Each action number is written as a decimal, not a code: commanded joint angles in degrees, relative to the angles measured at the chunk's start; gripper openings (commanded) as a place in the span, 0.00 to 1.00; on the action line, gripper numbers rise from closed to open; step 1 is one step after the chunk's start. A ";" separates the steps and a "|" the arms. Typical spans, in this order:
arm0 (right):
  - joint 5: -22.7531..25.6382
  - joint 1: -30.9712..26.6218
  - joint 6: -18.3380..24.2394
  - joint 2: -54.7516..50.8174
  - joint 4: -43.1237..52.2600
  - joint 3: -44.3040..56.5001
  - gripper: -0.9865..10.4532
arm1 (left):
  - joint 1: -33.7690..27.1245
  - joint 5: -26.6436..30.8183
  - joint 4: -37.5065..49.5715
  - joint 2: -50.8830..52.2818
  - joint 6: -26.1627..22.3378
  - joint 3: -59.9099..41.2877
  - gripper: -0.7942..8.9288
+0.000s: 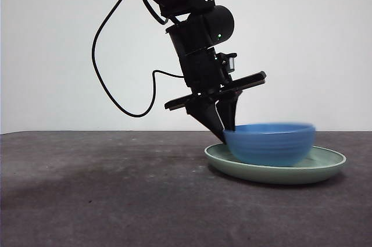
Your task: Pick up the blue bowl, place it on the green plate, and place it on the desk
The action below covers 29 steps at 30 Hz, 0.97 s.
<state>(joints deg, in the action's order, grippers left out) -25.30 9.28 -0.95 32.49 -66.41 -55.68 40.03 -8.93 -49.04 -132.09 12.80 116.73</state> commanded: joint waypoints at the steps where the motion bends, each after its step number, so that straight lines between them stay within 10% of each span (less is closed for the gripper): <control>1: 0.17 0.13 -0.57 0.20 0.33 -1.11 0.47 | 0.61 0.11 -0.59 -2.05 -0.17 1.73 0.32; 29: 6.34 0.13 -0.57 0.35 2.75 -1.11 0.47 | -10.05 0.11 -4.17 28.00 -4.57 1.62 0.34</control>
<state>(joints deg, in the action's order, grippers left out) -19.22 9.28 -0.93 32.49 -64.10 -55.68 29.56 -8.93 -53.49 -103.72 9.65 117.27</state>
